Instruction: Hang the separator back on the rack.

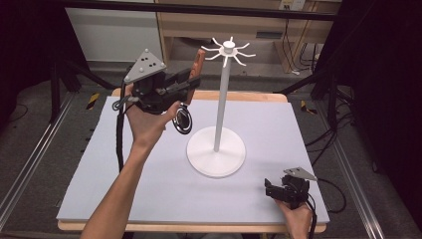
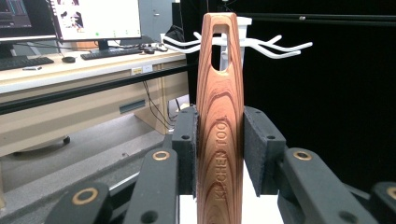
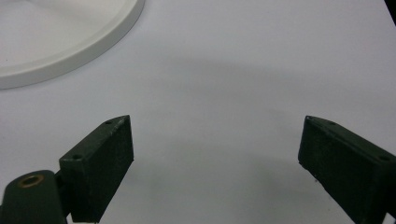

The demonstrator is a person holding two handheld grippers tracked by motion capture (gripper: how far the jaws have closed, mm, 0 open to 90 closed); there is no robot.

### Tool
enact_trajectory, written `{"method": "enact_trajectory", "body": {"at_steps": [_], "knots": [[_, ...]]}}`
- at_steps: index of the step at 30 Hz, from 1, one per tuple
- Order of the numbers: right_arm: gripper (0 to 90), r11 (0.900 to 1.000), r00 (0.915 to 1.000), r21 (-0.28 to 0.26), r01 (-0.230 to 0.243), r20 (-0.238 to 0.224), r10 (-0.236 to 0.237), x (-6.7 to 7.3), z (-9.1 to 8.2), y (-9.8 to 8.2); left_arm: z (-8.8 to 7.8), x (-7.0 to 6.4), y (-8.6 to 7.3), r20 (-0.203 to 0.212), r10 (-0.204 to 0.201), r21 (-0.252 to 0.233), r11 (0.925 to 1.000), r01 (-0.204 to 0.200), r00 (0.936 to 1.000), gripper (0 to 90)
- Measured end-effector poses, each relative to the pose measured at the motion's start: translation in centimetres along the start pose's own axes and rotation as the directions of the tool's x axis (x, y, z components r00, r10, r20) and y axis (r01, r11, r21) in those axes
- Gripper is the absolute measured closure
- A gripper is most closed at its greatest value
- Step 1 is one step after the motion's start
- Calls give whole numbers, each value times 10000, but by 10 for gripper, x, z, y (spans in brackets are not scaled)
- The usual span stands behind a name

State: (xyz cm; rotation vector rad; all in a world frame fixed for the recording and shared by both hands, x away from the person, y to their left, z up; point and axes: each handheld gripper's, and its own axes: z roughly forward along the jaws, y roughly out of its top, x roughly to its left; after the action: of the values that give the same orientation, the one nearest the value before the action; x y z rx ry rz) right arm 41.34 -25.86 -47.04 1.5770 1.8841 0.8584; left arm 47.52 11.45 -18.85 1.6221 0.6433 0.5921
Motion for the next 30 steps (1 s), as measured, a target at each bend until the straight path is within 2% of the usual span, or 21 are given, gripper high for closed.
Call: {"method": "enact_trajectory", "body": {"at_steps": [10,18,30], "knots": [[107,10000,10000,-5,28,-4,-28,-1,-1,0,8,-4,4,82,68,107,9999,-69,9999,673],[107,10000,10000,13,-46,-19,46,0,-1,0,16,-2,1,128,7,161,9999,-9,9999,673],[107,10000,10000,-18,48,-23,-48,0,0,0,29,-1,-4,405,-184,201,9996,176,9990,673]]}}
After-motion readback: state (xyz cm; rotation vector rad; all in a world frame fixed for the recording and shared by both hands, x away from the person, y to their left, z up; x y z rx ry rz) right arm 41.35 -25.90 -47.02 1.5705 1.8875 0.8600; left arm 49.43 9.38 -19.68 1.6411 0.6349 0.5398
